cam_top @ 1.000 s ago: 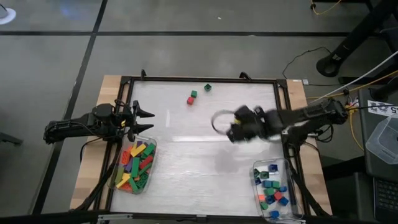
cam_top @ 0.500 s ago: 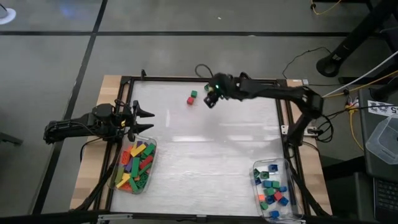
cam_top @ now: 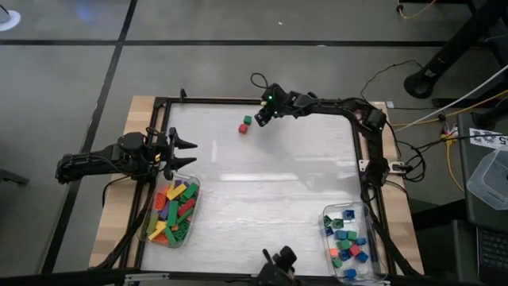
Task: Sort blocks by size
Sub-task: Put the small green game piece into the right transparent bin
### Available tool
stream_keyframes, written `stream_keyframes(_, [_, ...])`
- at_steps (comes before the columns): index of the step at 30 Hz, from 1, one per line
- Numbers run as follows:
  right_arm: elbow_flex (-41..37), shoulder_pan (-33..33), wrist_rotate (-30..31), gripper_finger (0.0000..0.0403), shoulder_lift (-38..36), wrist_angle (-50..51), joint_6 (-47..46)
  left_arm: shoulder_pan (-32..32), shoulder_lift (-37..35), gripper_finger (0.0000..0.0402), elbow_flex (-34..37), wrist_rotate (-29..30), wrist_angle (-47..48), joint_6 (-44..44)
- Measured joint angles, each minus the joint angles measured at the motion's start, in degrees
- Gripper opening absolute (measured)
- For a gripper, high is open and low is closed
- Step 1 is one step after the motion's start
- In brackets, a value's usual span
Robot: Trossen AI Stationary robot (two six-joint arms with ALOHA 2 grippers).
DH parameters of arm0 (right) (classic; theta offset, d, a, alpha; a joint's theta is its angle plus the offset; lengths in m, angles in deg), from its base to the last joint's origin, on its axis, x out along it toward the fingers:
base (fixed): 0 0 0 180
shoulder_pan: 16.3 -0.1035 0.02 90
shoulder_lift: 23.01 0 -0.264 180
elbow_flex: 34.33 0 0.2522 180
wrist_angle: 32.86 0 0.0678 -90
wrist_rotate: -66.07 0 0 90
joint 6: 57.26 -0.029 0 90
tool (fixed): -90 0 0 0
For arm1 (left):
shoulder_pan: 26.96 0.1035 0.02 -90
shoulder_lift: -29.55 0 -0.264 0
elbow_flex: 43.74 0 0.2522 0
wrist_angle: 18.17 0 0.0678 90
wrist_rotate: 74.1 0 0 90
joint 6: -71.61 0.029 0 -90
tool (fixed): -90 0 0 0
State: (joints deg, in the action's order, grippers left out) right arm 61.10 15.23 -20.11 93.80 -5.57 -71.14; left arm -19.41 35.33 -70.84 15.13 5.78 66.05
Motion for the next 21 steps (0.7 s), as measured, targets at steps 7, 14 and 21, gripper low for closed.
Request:
stream_keyframes(7, [0.00,0.53,-0.13,0.0231,2.52,-1.48,2.28,0.00,-0.02,0.0225,0.00,0.24,-0.02,0.17])
stream_keyframes(14, [-0.02,0.86,1.62,0.0231,2.52,-2.88,3.70,0.00,0.00,0.0225,0.00,0.42,-0.02,0.21])
stream_keyframes(21, [-0.02,1.82,0.02,0.0231,3.94,-2.67,3.67,0.00,0.00,0.0225,0.00,0.42,-0.02,0.22])
